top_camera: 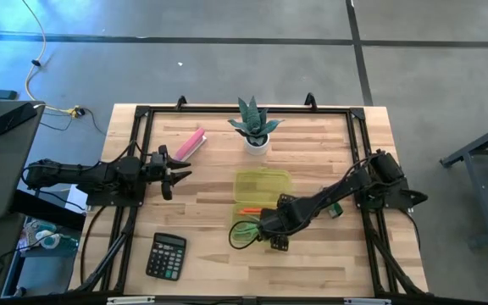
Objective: Pack school essentials
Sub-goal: Put the box of crayons into the supply box
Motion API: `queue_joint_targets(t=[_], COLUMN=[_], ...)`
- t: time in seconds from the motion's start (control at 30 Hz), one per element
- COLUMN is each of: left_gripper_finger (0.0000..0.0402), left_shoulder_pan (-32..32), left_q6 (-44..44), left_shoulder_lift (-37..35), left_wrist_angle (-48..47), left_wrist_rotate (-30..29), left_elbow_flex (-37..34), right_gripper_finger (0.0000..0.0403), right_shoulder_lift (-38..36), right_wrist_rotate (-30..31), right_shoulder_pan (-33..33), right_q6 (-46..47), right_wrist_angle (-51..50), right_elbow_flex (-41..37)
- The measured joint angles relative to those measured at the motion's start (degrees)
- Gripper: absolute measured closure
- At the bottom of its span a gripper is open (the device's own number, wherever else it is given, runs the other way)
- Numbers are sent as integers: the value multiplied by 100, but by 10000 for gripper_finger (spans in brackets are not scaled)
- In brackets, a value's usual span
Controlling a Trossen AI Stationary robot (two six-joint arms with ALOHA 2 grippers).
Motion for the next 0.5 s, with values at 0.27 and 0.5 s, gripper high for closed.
queue_joint_targets(t=[0.27,0.5], left_gripper_finger=[271,271], left_shoulder_pan=[2,1], left_q6=[0,0], left_shoulder_lift=[-2,-1], left_wrist_angle=[0,0], left_wrist_rotate=[0,0], left_elbow_flex=[0,0], right_gripper_finger=[4,4], right_shoulder_lift=[-331,-1056], right_wrist_rotate=[611,1630], right_shoulder_pan=[74,292], right_q6=[971,2645], right_wrist_angle=[-483,-1487], right_elbow_flex=[0,-5])
